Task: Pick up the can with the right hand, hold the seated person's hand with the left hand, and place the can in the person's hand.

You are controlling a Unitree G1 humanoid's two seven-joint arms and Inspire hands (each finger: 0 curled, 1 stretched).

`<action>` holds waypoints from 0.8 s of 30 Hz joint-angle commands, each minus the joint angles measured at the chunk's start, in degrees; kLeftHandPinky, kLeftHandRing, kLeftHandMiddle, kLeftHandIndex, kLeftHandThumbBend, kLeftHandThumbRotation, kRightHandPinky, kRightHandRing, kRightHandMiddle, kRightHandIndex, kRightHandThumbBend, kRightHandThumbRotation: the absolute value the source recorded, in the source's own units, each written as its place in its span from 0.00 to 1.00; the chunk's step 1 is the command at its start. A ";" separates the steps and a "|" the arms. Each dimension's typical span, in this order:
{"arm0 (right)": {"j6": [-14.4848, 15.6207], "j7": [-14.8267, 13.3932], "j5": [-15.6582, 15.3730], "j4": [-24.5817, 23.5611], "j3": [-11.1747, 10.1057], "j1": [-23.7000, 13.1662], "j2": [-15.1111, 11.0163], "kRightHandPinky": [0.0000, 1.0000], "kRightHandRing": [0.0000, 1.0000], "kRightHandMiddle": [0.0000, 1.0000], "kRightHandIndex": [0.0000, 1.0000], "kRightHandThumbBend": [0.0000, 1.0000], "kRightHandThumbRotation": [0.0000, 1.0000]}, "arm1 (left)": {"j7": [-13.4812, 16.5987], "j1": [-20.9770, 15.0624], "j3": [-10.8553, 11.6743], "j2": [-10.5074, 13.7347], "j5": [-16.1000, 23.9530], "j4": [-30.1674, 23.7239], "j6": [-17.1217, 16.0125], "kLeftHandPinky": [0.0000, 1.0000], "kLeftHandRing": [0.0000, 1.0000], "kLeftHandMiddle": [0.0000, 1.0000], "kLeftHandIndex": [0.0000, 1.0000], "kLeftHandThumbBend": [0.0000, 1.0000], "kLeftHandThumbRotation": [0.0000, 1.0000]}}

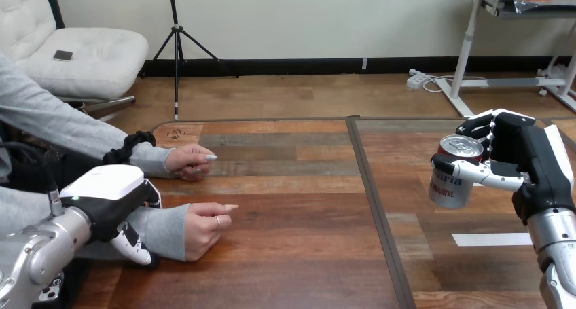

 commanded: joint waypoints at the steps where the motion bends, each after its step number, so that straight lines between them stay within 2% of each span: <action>1: -1.65 -0.07 0.58 -2.39 -0.75 -3.81 -0.48 0.24 0.28 0.39 0.40 0.89 0.00 | 1.03 -0.36 0.81 2.54 -0.42 0.55 -0.67 0.22 0.31 0.41 0.44 0.82 0.00; 4: -1.18 -0.31 0.62 -2.56 -0.79 -3.74 -0.36 0.24 0.28 0.39 0.40 0.89 0.00 | 1.34 -0.21 1.21 2.54 -0.88 0.48 -0.72 0.23 0.32 0.41 0.44 0.82 0.00; 7: -0.71 0.13 1.08 -2.68 -0.93 -3.73 -0.22 0.25 0.29 0.39 0.40 0.88 0.00 | -0.10 -0.17 1.80 2.48 -2.03 -0.01 -0.01 0.24 0.33 0.42 0.45 0.80 0.00; 10: -0.29 0.56 1.65 -2.78 -1.09 -3.75 -0.04 0.26 0.30 0.39 0.40 0.87 0.00 | 1.99 -0.44 1.29 2.70 -1.07 0.87 -0.81 0.25 0.34 0.42 0.45 0.80 0.00; 13: -0.24 0.46 1.64 -2.71 -1.02 -3.76 -0.05 0.26 0.30 0.39 0.40 0.87 0.00 | 1.86 -0.48 1.47 2.69 -1.37 0.80 -0.55 0.27 0.36 0.43 0.45 0.79 0.00; 20: -0.85 -0.35 0.70 -2.72 -0.63 -3.69 -0.29 0.24 0.28 0.39 0.40 0.88 0.00 | -2.03 -0.02 3.61 1.41 -5.22 -0.97 4.31 0.30 0.39 0.46 0.47 0.76 0.00; 22: -0.96 -0.34 0.70 -2.72 -0.65 -3.70 -0.26 0.24 0.28 0.39 0.40 0.88 0.00 | -2.26 0.05 3.65 1.43 -5.63 -1.33 4.84 0.30 0.39 0.46 0.47 0.75 0.00; 24: -1.29 -0.13 0.77 -2.56 -0.67 -3.76 -0.25 0.24 0.28 0.39 0.40 0.88 0.00 | -1.27 0.40 3.59 1.96 -5.91 -1.47 3.28 0.30 0.39 0.46 0.47 0.76 0.00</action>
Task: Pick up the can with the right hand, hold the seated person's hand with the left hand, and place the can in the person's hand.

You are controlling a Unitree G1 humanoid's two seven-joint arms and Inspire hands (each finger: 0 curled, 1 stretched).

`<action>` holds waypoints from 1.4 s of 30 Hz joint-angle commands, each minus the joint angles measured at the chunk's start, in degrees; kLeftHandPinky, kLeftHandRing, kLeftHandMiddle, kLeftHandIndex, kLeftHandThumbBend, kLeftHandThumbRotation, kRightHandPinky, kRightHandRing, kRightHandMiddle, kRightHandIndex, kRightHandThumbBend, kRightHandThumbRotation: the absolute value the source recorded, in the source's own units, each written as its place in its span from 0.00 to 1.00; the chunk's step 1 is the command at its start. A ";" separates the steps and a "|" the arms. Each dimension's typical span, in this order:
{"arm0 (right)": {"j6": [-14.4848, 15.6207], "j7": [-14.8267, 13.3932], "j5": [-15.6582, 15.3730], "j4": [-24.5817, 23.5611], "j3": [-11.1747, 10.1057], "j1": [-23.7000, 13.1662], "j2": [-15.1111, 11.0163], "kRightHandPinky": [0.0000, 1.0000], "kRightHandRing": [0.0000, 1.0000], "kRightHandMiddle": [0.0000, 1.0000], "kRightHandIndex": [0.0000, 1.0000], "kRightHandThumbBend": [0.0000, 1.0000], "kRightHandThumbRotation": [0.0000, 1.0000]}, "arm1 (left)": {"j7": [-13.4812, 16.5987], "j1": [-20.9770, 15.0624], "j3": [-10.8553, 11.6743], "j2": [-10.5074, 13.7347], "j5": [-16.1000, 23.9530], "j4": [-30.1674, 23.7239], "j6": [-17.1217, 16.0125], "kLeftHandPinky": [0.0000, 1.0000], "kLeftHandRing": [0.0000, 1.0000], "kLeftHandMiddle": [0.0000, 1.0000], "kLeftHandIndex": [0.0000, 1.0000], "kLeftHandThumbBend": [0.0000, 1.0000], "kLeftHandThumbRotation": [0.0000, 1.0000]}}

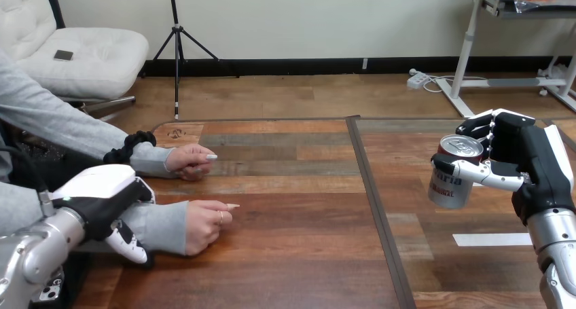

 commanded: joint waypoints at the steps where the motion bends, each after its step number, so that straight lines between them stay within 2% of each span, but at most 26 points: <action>1: -1.44 -0.47 0.33 -2.52 -0.67 -3.77 -0.28 0.24 0.28 0.39 0.40 0.87 0.00 | 0.44 -0.05 2.48 2.02 -1.53 -1.38 -0.11 0.30 0.39 0.46 0.47 0.77 0.00; 4: -1.33 -0.45 0.34 -2.37 -0.70 -3.80 -0.32 0.24 0.28 0.39 0.40 0.88 0.00 | 0.35 0.25 2.73 2.05 -1.91 -2.09 0.64 0.31 0.39 0.46 0.47 0.77 0.00; 10: -1.13 -0.62 0.21 -2.63 -0.63 -3.71 -0.34 0.22 0.26 0.38 0.40 0.88 0.00 | 2.65 0.77 2.90 3.13 -1.54 -1.54 -3.10 0.29 0.37 0.45 0.47 0.81 0.00; 13: -1.00 0.05 0.77 -2.44 -0.84 -3.82 -0.24 0.22 0.26 0.38 0.40 0.88 0.00 | 6.15 1.43 3.02 3.75 -0.13 -1.86 -5.06 0.28 0.36 0.44 0.47 0.83 0.00; 16: -1.05 0.48 1.15 -2.53 -0.95 -3.80 -0.15 0.23 0.27 0.38 0.40 0.88 0.00 | 7.04 1.74 3.56 4.00 -0.58 -1.94 -6.32 0.27 0.34 0.42 0.46 0.85 0.00; 22: -1.60 0.76 0.97 -2.52 -0.85 -3.67 -0.36 0.23 0.27 0.39 0.40 0.87 0.00 | 6.64 2.11 4.29 4.61 -0.65 -3.13 -5.88 0.25 0.32 0.40 0.47 0.85 0.00; 28: -1.25 1.24 1.23 -2.60 -1.00 -3.59 -0.36 0.24 0.28 0.39 0.40 0.86 0.00 | 7.21 2.88 5.98 5.01 -1.88 -4.34 -7.01 0.23 0.30 0.38 0.47 0.84 0.00; 31: -0.91 1.29 1.33 -2.64 -1.12 -3.56 -0.32 0.24 0.29 0.39 0.40 0.86 0.00 | 6.67 3.25 6.93 5.04 -2.65 -5.37 -6.72 0.23 0.30 0.38 0.47 0.84 0.00; 35: -0.77 0.75 0.98 -2.60 -1.07 -3.52 -0.32 0.25 0.29 0.40 0.40 0.87 0.00 | 4.41 3.97 8.60 5.03 -4.42 -7.94 -5.03 0.23 0.30 0.38 0.47 0.82 0.00; 40: -1.29 0.00 0.18 -2.53 -0.80 -3.37 -0.49 0.25 0.29 0.40 0.40 0.87 0.00 | 4.25 4.92 9.87 5.30 -4.82 -10.51 -4.16 0.23 0.29 0.37 0.48 0.82 0.00; 42: -1.33 -0.22 -0.03 -2.50 -0.73 -3.33 -0.50 0.25 0.29 0.40 0.40 0.87 0.00 | 4.51 5.21 10.68 5.26 -5.59 -11.11 -4.92 0.22 0.29 0.36 0.48 0.82 0.00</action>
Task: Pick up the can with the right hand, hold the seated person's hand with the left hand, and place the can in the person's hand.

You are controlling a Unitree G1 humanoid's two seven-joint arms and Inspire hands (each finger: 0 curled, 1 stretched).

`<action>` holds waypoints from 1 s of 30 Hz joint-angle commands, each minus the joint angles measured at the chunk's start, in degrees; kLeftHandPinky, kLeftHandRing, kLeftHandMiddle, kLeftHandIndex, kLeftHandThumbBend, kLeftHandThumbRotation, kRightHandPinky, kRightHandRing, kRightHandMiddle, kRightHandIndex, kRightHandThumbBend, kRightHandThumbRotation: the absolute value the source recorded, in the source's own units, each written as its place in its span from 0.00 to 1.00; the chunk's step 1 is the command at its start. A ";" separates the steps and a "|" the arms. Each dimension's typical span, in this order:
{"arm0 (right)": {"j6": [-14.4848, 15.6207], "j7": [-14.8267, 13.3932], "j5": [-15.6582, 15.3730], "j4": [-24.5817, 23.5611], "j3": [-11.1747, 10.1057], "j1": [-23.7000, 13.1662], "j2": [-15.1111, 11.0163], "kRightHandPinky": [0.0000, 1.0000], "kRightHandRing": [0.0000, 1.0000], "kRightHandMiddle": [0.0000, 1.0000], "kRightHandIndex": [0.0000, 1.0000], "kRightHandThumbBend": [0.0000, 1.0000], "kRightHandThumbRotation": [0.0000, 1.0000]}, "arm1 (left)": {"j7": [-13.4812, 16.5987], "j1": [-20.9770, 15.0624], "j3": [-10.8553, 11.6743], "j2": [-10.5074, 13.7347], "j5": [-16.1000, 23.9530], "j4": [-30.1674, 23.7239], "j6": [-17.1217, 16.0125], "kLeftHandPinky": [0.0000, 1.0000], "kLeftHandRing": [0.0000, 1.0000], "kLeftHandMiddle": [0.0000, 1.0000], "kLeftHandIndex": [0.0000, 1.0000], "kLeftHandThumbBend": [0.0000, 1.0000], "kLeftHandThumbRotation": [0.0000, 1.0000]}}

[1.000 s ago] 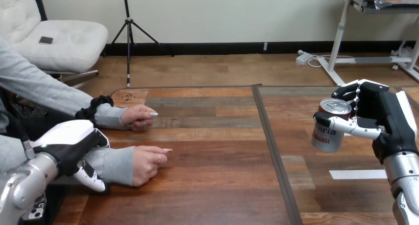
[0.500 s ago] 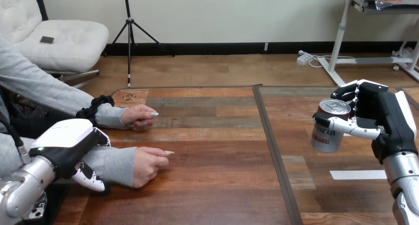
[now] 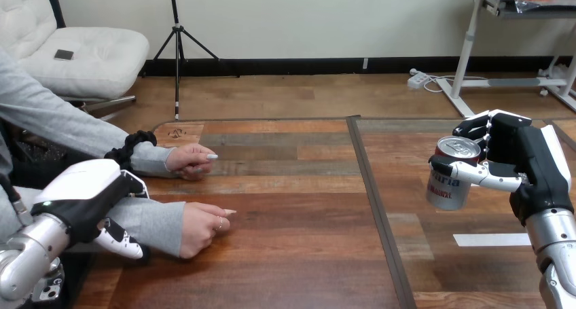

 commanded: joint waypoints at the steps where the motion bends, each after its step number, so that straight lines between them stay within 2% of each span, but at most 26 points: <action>1: -1.33 -1.21 -0.02 -2.50 -0.68 -3.32 -0.58 0.25 0.29 0.40 0.40 0.87 0.00 | 0.79 -1.43 4.81 3.56 -2.48 -5.40 -0.51 0.22 0.29 0.36 0.48 0.83 0.00; 4: -1.40 -1.48 -0.44 -2.62 -0.47 -3.25 -0.69 0.25 0.29 0.40 0.40 0.86 0.00 | 0.42 -1.13 5.62 3.61 -3.33 -6.40 -0.37 0.23 0.29 0.36 0.48 0.83 0.00; 7: -1.02 -2.35 -1.05 -2.83 -0.29 -3.20 -0.72 0.24 0.28 0.40 0.40 0.87 0.00 | 1.49 -0.69 6.32 3.71 -3.12 -7.50 -0.65 0.23 0.29 0.36 0.47 0.84 0.00; 10: -0.58 -2.49 -1.14 -2.94 -0.32 -3.21 -0.62 0.23 0.27 0.39 0.40 0.87 0.00 | 0.74 -0.39 7.12 3.74 -3.55 -8.77 -0.16 0.23 0.28 0.36 0.47 0.84 0.00; 19: -0.05 -2.60 -1.42 -3.15 -0.12 -3.20 -0.54 0.23 0.28 0.39 0.40 0.88 0.00 | -0.42 0.54 9.20 3.51 -3.78 -12.74 1.66 0.23 0.28 0.36 0.47 0.83 0.00; 30: -0.67 -1.90 -1.03 -2.88 -0.26 -3.31 -0.23 0.24 0.28 0.39 0.40 0.87 0.00 | 0.04 1.38 10.83 3.11 -3.79 -15.89 2.45 0.20 0.25 0.34 0.47 0.85 0.00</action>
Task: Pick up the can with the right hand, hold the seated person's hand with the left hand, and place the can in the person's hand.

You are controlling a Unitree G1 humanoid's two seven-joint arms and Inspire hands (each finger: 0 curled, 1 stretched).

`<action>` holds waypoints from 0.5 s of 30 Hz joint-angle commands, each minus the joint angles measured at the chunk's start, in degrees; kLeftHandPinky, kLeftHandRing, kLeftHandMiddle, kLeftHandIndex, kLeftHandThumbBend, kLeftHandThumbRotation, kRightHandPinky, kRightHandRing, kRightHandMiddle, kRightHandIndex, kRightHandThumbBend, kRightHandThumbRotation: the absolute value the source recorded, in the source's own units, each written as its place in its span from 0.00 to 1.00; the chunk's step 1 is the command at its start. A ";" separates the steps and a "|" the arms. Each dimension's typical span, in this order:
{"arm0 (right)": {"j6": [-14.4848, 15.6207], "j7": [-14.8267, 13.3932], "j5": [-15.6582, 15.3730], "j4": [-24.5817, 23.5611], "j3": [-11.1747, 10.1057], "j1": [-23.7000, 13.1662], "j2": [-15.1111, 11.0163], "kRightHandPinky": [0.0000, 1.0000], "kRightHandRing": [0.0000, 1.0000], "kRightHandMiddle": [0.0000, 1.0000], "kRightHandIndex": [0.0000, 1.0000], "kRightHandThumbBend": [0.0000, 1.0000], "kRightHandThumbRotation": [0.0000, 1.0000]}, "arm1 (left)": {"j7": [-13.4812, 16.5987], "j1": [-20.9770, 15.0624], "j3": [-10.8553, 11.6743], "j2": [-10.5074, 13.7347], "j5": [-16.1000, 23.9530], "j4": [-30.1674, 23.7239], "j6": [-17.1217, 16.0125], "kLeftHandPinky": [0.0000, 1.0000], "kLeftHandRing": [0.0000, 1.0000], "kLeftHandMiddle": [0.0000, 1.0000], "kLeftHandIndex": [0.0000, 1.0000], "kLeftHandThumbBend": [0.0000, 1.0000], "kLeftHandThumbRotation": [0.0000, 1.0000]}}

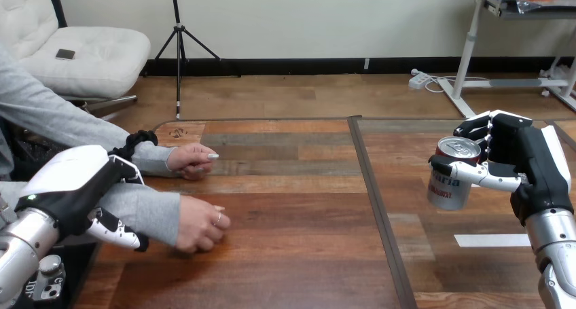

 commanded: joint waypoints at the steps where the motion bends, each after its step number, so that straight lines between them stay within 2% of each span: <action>1: -0.87 -0.11 0.40 -2.86 -0.31 -3.32 -0.31 0.23 0.27 0.39 0.40 0.87 0.00 | 1.50 -3.63 4.95 2.85 -1.70 -5.98 -0.13 0.20 0.25 0.33 0.47 0.85 0.00; 10: -1.30 0.52 0.88 -2.76 -0.53 -3.33 -0.07 0.23 0.27 0.39 0.40 0.87 0.00 | 2.78 -3.41 5.60 2.81 -1.14 -6.64 -0.95 0.18 0.23 0.31 0.46 0.87 0.00; 15: -0.93 0.56 1.05 -2.83 -0.66 -3.27 0.04 0.24 0.28 0.39 0.40 0.87 0.00 | 2.42 -3.16 5.97 2.45 -1.13 -7.67 0.27 0.19 0.25 0.32 0.46 0.86 0.00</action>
